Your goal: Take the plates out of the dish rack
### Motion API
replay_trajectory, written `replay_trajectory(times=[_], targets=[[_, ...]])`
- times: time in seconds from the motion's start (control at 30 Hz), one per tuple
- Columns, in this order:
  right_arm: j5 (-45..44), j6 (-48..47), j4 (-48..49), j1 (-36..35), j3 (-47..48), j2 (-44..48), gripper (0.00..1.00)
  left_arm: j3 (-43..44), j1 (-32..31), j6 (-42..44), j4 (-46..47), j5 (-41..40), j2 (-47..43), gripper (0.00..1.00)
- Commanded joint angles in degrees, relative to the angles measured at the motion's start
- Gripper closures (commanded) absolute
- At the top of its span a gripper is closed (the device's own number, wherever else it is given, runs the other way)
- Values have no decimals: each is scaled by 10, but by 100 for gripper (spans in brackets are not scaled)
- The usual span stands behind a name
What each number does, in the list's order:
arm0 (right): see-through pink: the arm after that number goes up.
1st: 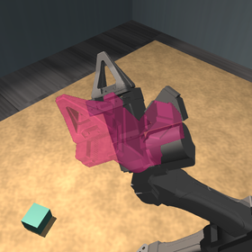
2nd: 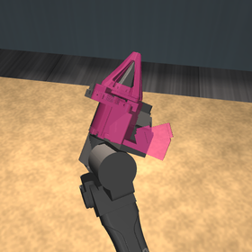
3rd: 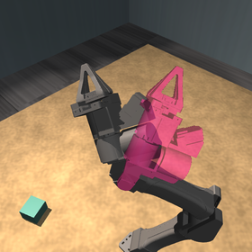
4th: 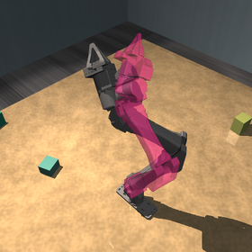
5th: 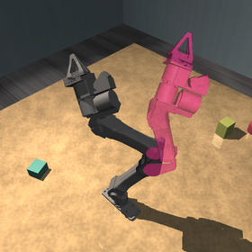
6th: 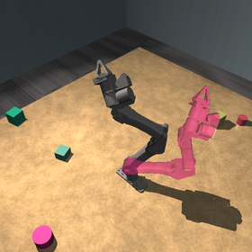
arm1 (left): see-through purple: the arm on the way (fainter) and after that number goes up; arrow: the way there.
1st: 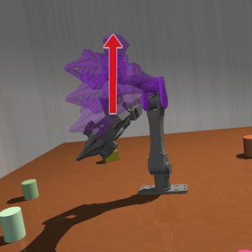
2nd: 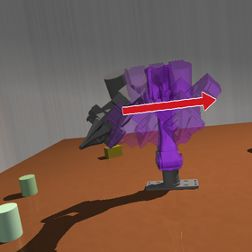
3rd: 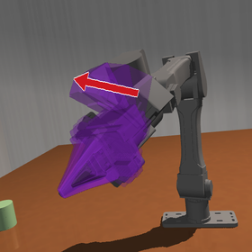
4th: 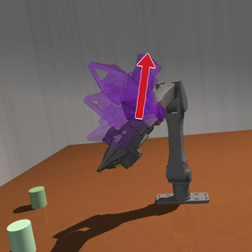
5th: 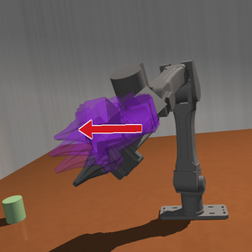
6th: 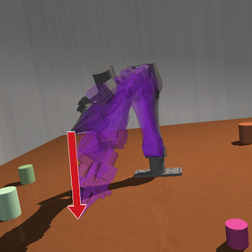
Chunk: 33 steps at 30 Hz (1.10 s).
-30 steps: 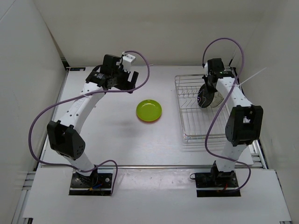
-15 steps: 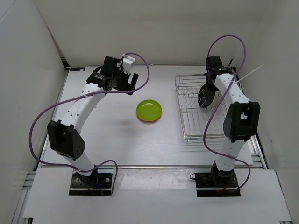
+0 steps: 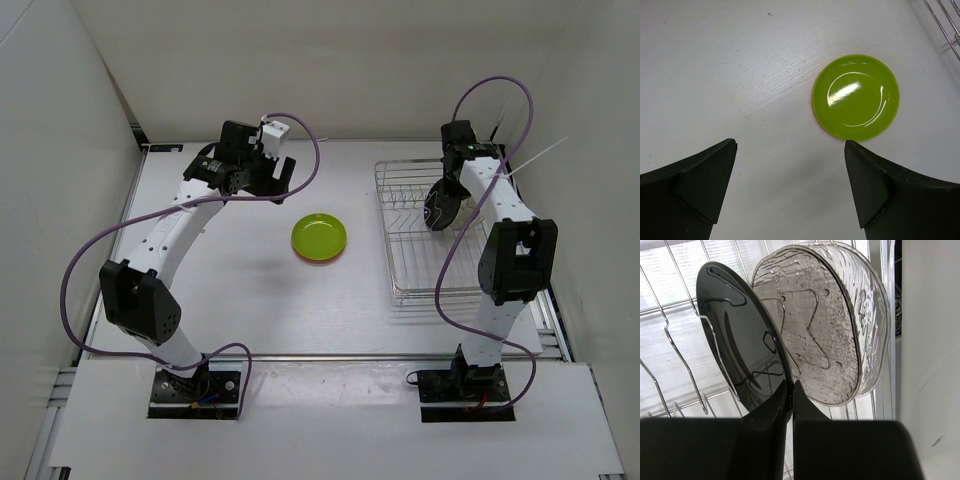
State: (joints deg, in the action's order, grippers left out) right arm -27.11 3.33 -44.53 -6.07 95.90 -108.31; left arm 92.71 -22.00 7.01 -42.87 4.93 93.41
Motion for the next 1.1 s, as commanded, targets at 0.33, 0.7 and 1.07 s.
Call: replay_trajectory(times=[0.33, 0.7, 1.07], targets=[[-58, 36, -33, 8, 21, 93, 100, 37, -3, -6, -11, -1, -36, 0], [-89, -3, -42, 13, 90, 190, 100, 82, -9, -6, -11, 78, -36, 0], [456, -99, -55, -1, 7, 300, 100, 178, -100, 5, 7, 240, 12, 0]])
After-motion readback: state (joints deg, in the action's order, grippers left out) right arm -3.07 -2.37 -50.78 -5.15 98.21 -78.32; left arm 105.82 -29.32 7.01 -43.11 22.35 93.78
